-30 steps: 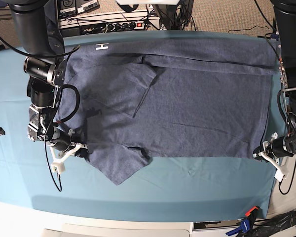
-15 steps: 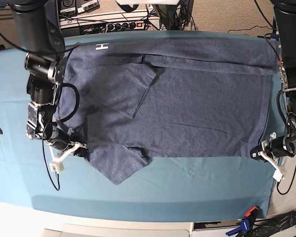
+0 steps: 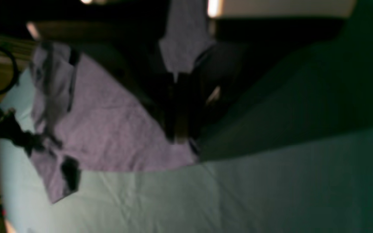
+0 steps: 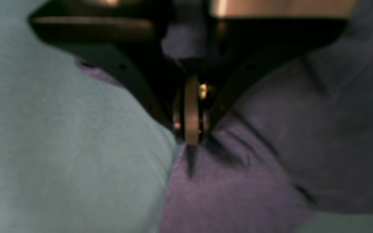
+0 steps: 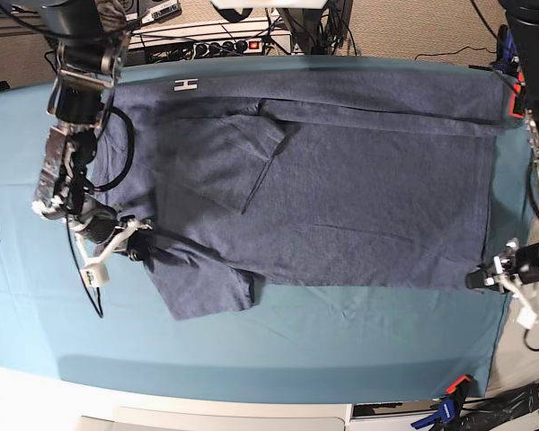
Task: Fold the T-shirt properly
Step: 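Lift the hem with both grippers and fold it over toward the shoulders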
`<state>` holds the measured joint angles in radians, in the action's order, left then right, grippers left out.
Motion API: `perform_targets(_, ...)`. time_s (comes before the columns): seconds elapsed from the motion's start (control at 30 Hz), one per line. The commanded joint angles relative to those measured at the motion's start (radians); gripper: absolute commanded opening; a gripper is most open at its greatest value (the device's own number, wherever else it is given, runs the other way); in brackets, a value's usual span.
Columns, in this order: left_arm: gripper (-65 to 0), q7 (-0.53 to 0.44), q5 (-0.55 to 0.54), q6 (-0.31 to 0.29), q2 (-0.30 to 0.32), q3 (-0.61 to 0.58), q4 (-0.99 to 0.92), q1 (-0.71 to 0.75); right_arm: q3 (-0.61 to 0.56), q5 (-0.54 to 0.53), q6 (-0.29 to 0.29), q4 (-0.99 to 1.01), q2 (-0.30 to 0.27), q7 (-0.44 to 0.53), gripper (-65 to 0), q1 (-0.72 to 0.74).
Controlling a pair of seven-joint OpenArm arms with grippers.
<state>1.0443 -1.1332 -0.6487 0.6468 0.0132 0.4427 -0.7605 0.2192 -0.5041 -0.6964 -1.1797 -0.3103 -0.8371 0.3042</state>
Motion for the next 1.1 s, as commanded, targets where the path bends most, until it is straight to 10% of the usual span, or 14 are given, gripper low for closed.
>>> perform_targets(0.0,-65.0,-0.004,-0.039,-0.014,0.035,0.003,0.014,-0.034,0.004,-0.036,-0.002,-0.049,-0.030,-0.002,-65.0,0.012)
perform_targets(0.33,-65.0,0.078,-0.181,-0.049,0.140,0.003,0.014,0.011,0.005,-0.091,-0.002,-0.195,-0.132,-0.052,-65.0,-0.116)
perform_targets(1.07,-65.0,0.261,-0.350,-0.049,0.171,0.003,0.016,0.264,0.006,-0.148,-0.002,-0.195,-0.137,-0.141,-65.0,-0.226)
